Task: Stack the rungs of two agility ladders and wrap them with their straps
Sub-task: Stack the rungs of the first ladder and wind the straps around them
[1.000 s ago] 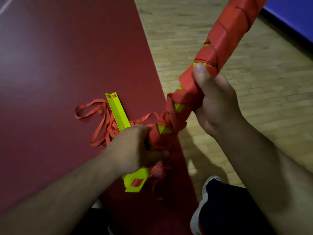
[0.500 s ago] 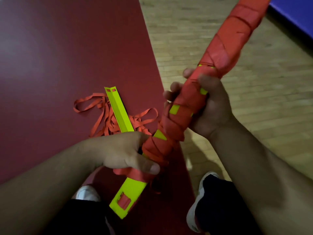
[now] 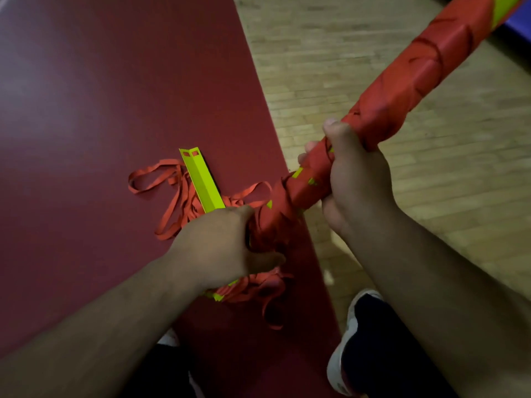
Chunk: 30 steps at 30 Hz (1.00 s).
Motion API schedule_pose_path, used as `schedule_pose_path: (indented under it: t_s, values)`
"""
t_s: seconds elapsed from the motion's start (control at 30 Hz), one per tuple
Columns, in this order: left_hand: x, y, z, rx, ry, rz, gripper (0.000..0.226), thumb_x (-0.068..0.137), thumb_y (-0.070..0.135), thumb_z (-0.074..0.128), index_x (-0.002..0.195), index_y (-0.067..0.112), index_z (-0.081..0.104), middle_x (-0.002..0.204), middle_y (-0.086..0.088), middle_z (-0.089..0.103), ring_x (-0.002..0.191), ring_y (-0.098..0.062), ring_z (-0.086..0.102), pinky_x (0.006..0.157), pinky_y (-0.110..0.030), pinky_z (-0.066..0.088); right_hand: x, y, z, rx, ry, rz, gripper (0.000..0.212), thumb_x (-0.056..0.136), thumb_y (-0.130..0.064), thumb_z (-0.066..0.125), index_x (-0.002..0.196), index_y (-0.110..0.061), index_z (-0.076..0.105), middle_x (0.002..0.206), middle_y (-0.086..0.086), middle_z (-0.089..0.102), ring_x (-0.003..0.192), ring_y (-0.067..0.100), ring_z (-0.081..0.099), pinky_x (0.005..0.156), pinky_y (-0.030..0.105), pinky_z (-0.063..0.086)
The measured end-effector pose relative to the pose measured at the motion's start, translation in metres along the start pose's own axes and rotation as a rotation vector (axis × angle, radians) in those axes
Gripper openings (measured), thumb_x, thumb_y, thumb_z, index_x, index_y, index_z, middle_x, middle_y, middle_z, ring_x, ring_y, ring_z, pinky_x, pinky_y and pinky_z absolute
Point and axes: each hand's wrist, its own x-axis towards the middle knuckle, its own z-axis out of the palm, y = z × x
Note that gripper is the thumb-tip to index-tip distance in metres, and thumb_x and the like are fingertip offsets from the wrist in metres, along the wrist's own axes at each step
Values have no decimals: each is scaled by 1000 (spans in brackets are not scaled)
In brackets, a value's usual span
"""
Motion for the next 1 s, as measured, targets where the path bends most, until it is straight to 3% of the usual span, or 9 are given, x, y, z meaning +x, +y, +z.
schedule_pose_path:
  t_s: [0.07, 0.17, 0.23, 0.37, 0.5, 0.67, 0.77, 0.9, 1.0]
  values:
    - [-1, -1, 6, 59, 7, -40, 72, 53, 91, 47, 98, 35, 51, 83, 13, 50, 87, -20, 60, 67, -35, 49, 5, 1, -1, -17, 44, 21, 13, 90, -31, 72, 95, -20, 67, 79, 7, 72, 72, 19, 73, 70, 38, 60]
    - [-1, 0, 7, 48, 18, -49, 59, 60, 84, 56, 90, 35, 48, 74, 12, 46, 81, -19, 60, 60, -32, 42, 6, 3, -5, -16, 25, 75, 16, 90, -33, 73, 97, -20, 67, 80, 6, 72, 74, 22, 72, 74, 40, 61]
    - [2, -2, 2, -38, -37, -11, 55, 64, 77, 64, 90, 30, 56, 72, 9, 57, 77, -17, 63, 59, -33, 44, 8, -1, -7, 0, -60, 98, 17, 89, -29, 74, 97, -16, 66, 81, 7, 69, 76, 24, 69, 74, 41, 59]
    - [-2, -4, -14, -526, -327, 51, 48, 63, 61, 71, 94, 24, 69, 76, 10, 73, 68, 0, 65, 64, -30, 55, 15, -10, -14, 107, -383, 62, 35, 75, -17, 77, 105, -10, 60, 86, 8, 64, 81, 23, 64, 76, 37, 55]
    - [-8, 4, -14, -743, -426, 130, 39, 70, 42, 78, 94, 12, 70, 86, -8, 75, 75, -14, 67, 68, -43, 57, 11, -6, -15, 162, -731, 193, 80, 52, -39, 97, 121, -18, 60, 114, 22, 66, 102, 38, 66, 89, 46, 55]
    - [-8, 7, -14, -756, -487, 137, 38, 69, 46, 77, 96, 20, 69, 89, 2, 76, 82, -14, 71, 74, -32, 58, 1, -7, -6, 180, -678, 242, 22, 82, -18, 57, 104, -14, 58, 80, 13, 70, 69, 29, 71, 71, 44, 59]
    - [-6, 8, -15, -792, -531, 141, 36, 72, 47, 77, 104, 31, 67, 93, 9, 76, 84, -7, 70, 72, -26, 56, 3, -9, -5, 162, -635, 238, 8, 81, -20, 59, 85, -16, 64, 73, 11, 65, 61, 26, 66, 70, 42, 55]
    - [-2, 3, -17, -773, -577, 106, 31, 68, 56, 76, 96, 47, 64, 74, 0, 70, 56, -14, 58, 53, -25, 47, 8, -11, -7, 136, -598, 191, 20, 82, -22, 61, 66, -19, 72, 72, 9, 64, 61, 24, 65, 68, 40, 55]
    - [1, -3, -16, -727, -594, 76, 57, 66, 54, 79, 116, 32, 63, 100, -5, 74, 85, -20, 70, 76, -39, 57, 12, -17, -11, 140, -581, 164, 22, 83, -23, 61, 64, -20, 72, 71, 7, 64, 61, 24, 65, 66, 38, 56]
